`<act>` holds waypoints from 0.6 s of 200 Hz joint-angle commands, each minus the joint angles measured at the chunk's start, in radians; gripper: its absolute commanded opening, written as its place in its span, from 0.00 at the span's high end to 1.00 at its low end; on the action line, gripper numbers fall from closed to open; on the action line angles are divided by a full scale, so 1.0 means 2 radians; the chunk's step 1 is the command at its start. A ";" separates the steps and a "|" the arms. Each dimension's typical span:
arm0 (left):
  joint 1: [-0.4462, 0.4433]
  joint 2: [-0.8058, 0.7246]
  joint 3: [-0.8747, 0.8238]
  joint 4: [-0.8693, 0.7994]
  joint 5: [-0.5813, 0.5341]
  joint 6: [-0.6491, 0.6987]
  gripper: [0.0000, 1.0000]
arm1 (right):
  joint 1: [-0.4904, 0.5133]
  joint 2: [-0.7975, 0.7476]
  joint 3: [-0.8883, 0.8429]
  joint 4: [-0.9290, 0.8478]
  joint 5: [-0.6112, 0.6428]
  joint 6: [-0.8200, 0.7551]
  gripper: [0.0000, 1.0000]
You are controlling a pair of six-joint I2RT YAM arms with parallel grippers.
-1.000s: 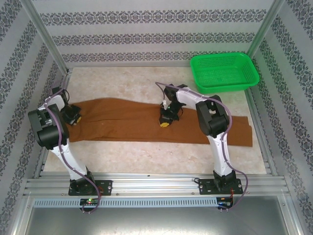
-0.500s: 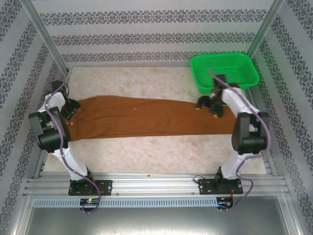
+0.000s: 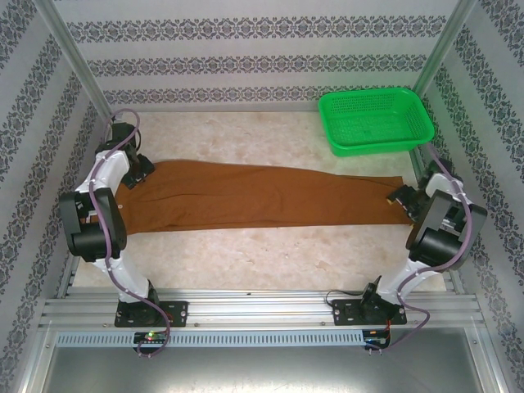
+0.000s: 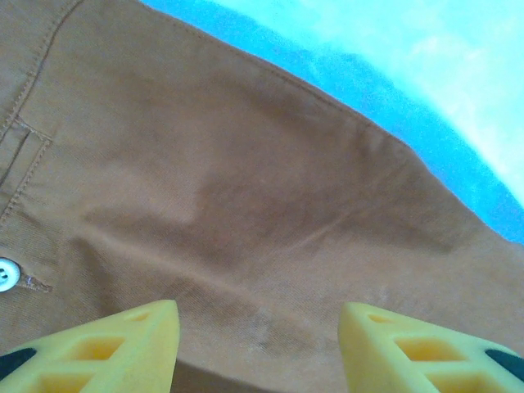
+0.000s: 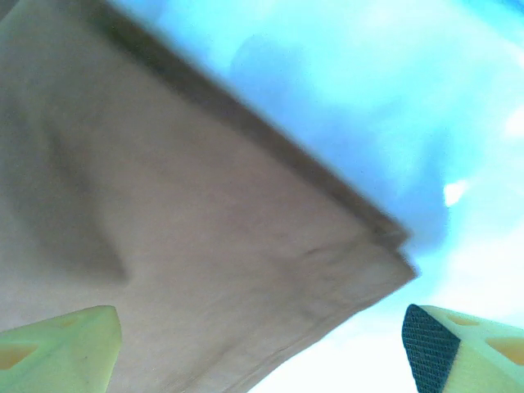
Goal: Roll up the long pants
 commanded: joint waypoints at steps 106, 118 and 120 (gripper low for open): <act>-0.032 0.065 0.037 -0.012 0.005 0.025 0.49 | -0.015 0.094 0.025 0.060 -0.038 0.018 0.64; -0.031 0.068 0.037 -0.011 0.010 0.026 0.49 | -0.015 0.095 0.023 0.060 -0.035 0.018 1.00; -0.031 0.068 0.036 -0.011 0.011 0.025 0.50 | -0.015 0.094 0.022 0.060 -0.033 0.019 1.00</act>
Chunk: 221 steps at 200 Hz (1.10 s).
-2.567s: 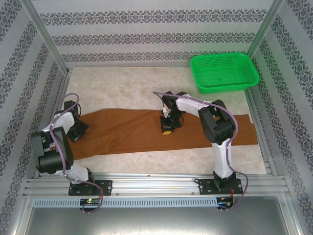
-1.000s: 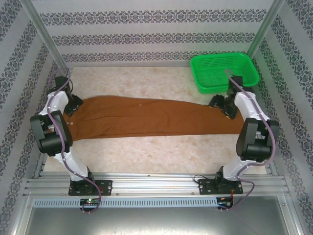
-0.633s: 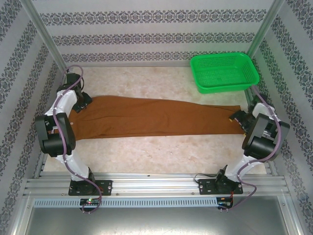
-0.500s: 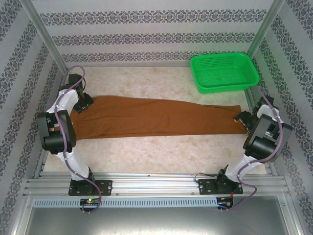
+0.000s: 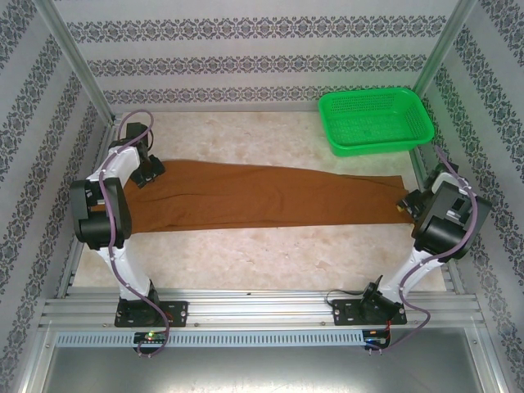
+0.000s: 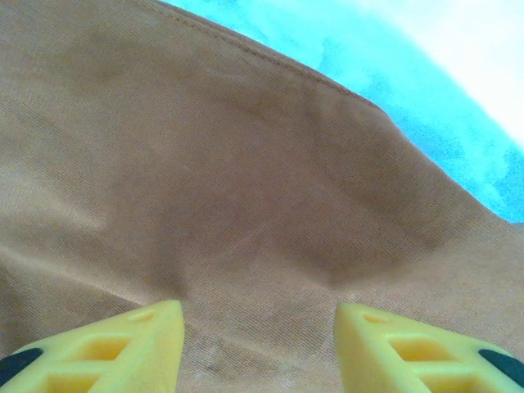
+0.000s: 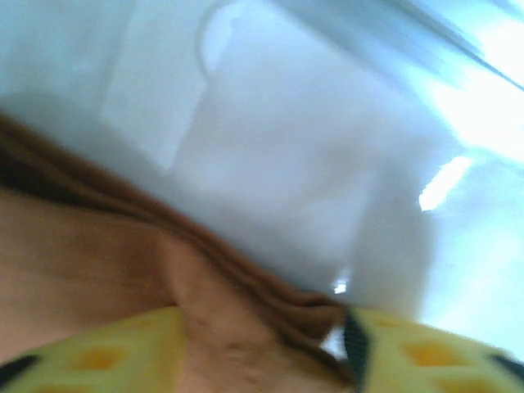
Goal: Roll up the long pants
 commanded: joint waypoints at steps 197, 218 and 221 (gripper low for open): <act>-0.004 -0.075 -0.089 0.048 0.058 0.005 0.52 | 0.553 -0.105 0.172 -0.010 0.108 0.004 1.00; -0.004 -0.091 -0.099 0.056 0.065 0.003 0.52 | 0.634 -0.011 0.271 -0.030 0.075 0.003 1.00; -0.004 -0.093 -0.101 0.056 0.064 0.003 0.52 | 0.644 0.003 0.286 -0.032 0.070 0.002 1.00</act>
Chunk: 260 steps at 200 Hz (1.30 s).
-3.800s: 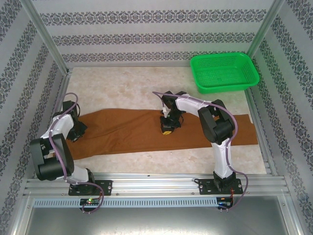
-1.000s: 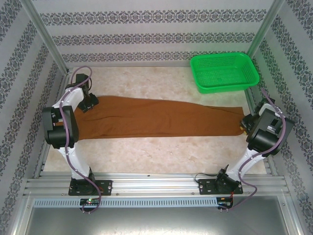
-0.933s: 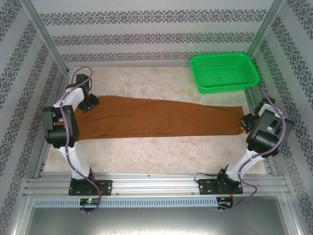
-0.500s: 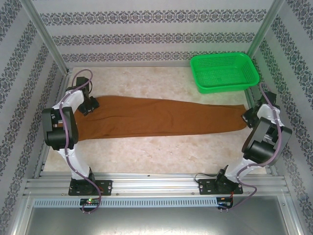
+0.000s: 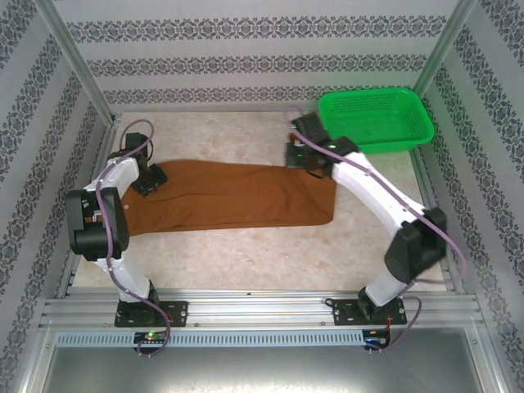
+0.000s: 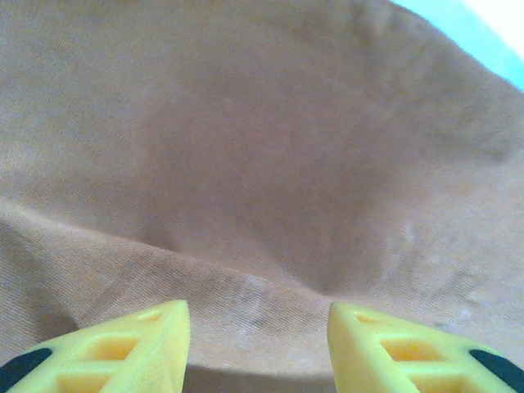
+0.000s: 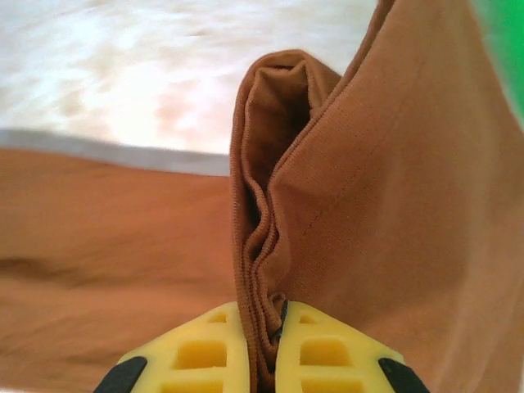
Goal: Roll up the long pants
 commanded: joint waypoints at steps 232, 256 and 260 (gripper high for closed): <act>-0.151 0.064 0.067 0.042 0.143 0.101 0.40 | -0.003 0.110 -0.050 0.051 -0.150 0.047 0.03; -0.157 0.091 0.081 0.037 0.147 0.097 0.44 | -0.005 0.113 -0.053 0.053 -0.153 0.048 0.04; -0.158 0.095 0.084 0.036 0.150 0.096 0.46 | -0.005 0.113 -0.055 0.053 -0.153 0.047 0.04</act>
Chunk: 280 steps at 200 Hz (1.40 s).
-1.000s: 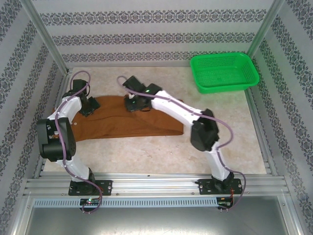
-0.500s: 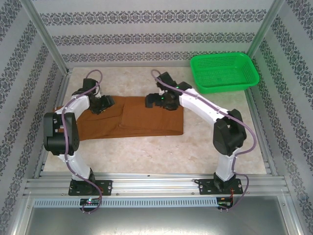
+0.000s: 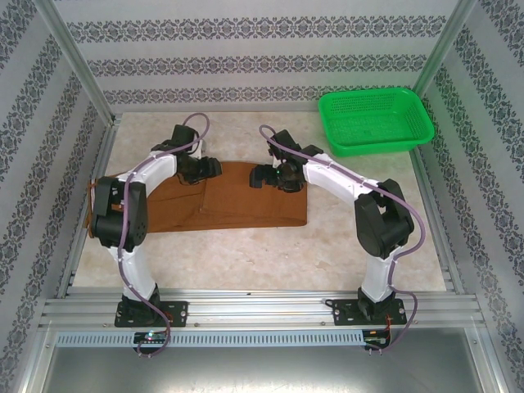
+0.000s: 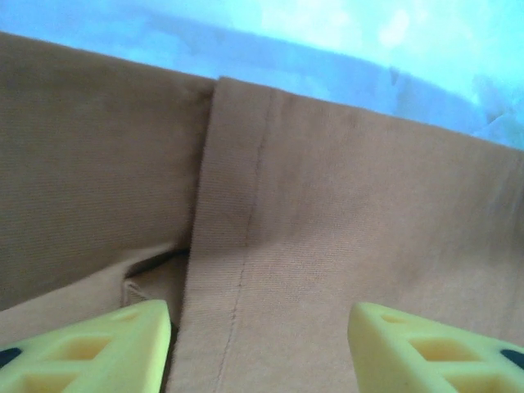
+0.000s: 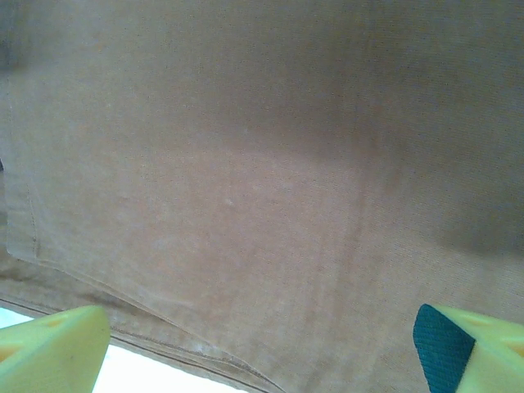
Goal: Roll up the long pants
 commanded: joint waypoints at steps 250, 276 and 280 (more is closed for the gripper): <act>-0.033 0.006 0.016 -0.083 -0.062 0.034 0.53 | -0.023 0.002 -0.047 0.021 -0.008 0.014 0.05; -0.033 0.014 0.024 -0.098 -0.049 0.041 0.41 | -0.023 0.001 -0.048 0.026 -0.011 0.016 0.05; -0.033 0.014 0.024 -0.099 -0.049 0.042 0.39 | -0.023 0.001 -0.048 0.027 -0.012 0.017 0.05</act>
